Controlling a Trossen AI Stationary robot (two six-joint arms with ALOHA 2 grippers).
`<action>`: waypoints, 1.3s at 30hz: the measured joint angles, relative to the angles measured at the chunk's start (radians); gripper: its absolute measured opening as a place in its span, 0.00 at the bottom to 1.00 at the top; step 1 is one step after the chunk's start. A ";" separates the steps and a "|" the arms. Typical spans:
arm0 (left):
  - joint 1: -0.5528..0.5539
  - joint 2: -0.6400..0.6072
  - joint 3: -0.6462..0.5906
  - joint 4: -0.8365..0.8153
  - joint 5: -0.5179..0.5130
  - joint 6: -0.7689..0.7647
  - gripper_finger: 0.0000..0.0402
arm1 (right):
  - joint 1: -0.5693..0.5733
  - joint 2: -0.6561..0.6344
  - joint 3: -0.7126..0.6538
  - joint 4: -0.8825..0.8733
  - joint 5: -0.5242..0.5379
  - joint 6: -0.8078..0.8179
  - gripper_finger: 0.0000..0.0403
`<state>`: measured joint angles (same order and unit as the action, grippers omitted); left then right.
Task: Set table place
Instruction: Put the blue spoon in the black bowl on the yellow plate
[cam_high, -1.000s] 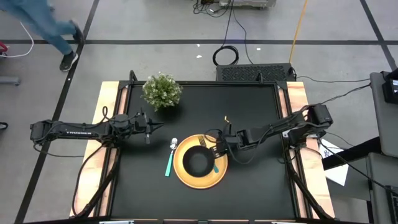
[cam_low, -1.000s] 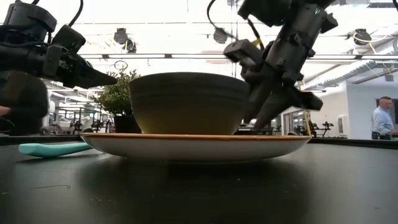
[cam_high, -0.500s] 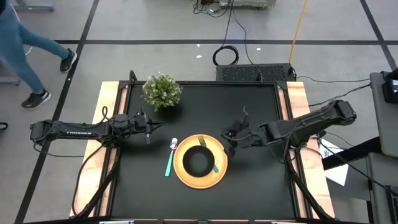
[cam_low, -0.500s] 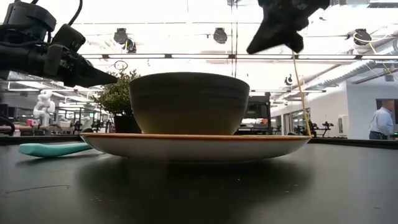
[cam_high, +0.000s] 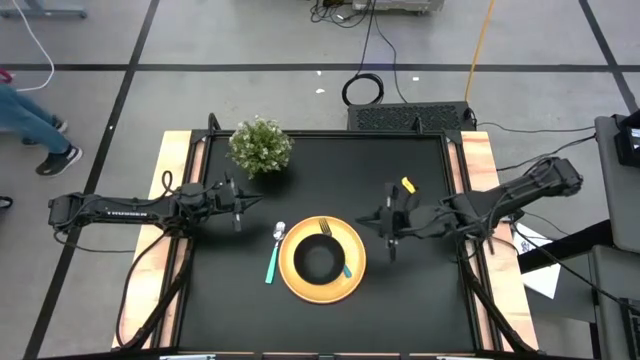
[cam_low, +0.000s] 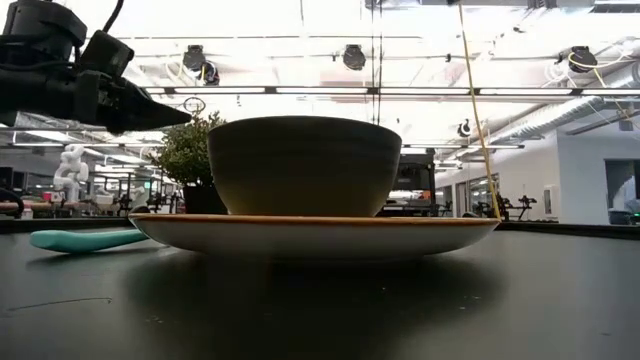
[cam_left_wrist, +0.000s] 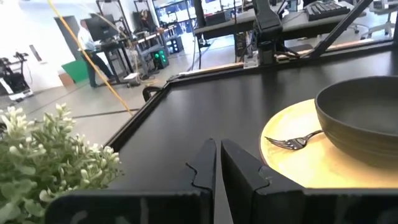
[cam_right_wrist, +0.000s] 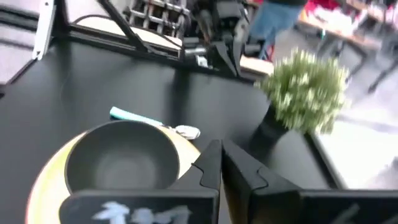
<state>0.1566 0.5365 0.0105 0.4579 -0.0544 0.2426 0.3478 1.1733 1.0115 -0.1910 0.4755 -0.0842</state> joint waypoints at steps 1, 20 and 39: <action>0.000 0.000 0.000 0.001 0.000 0.003 0.08 | 0.003 -0.013 0.000 -0.005 0.000 -0.038 0.00; 0.000 0.000 0.000 0.098 -0.052 0.051 0.08 | -0.022 -0.530 -0.421 0.179 -0.011 -0.040 0.00; 0.000 0.000 0.000 0.063 -0.052 -0.010 0.08 | -0.036 -0.852 -0.953 0.540 -0.088 -0.053 0.00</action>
<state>0.1566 0.5362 0.0105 0.5213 -0.1066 0.2330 0.3122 0.3214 0.0581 0.3494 0.3878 -0.1367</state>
